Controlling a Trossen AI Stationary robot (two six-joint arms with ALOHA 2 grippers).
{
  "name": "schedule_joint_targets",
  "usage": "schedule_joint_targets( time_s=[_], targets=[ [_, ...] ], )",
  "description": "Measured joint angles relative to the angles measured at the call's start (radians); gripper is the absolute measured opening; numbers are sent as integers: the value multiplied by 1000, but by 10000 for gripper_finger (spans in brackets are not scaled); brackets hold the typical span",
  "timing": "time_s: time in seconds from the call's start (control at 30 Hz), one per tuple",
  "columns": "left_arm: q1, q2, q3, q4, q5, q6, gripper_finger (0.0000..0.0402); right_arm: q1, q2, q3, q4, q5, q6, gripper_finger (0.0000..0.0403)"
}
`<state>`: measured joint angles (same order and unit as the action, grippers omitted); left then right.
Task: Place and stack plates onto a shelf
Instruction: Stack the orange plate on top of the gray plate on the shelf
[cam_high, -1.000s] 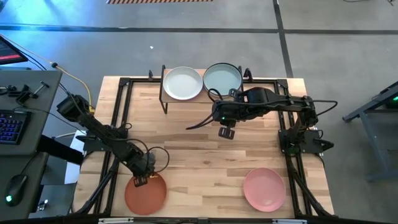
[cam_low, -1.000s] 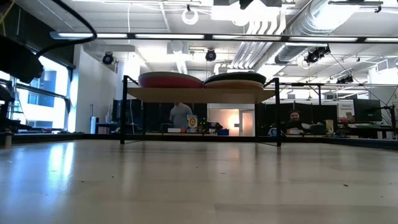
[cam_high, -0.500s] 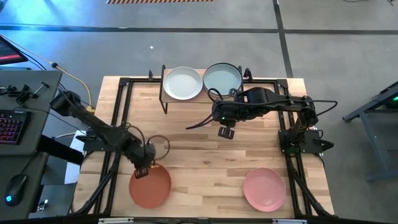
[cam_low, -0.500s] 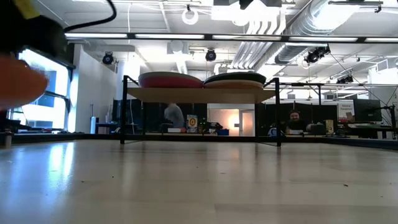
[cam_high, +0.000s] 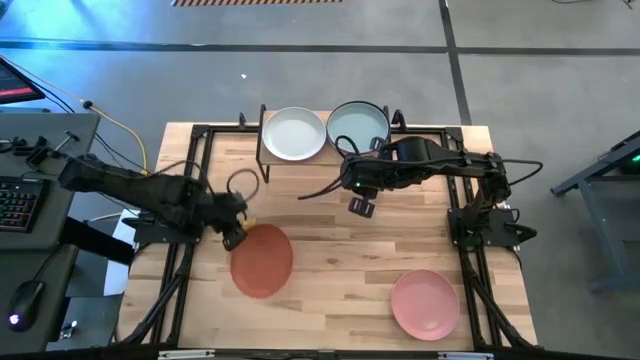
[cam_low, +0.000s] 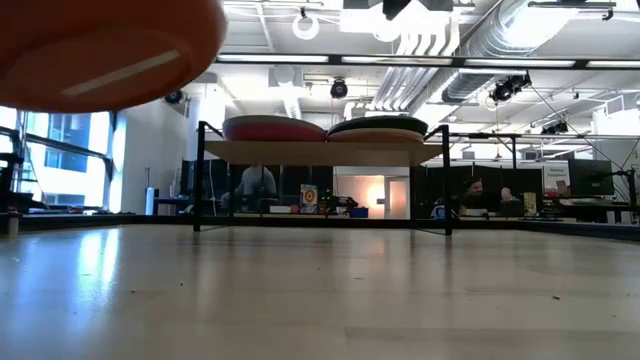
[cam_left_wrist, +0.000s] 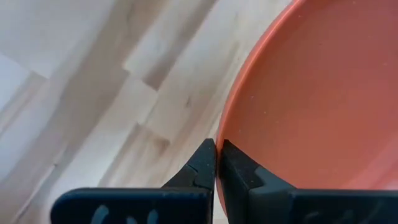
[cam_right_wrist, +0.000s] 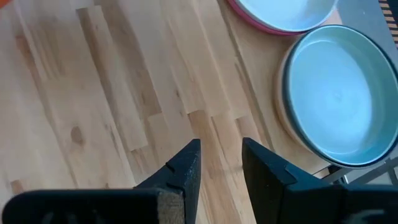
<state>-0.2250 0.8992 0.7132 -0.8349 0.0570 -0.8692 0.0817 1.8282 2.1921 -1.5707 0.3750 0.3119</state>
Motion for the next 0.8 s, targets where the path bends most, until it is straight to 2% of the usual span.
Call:
schedule_joint_targets(
  time_s=[0.27, 0.5, 0.8],
  targets=[
    [176, -69, 0, 72, -16, 18, 0, -81, 0, 0, 1, 2, -26, 97],
    [313, -62, 0, 215, -21, 22, 0, -170, 0, 0, 26, 2, -157, 97],
    [464, -62, 0, 425, -20, -25, 0, -295, 0, 0, 27, 2, -244, 97]
  ],
)
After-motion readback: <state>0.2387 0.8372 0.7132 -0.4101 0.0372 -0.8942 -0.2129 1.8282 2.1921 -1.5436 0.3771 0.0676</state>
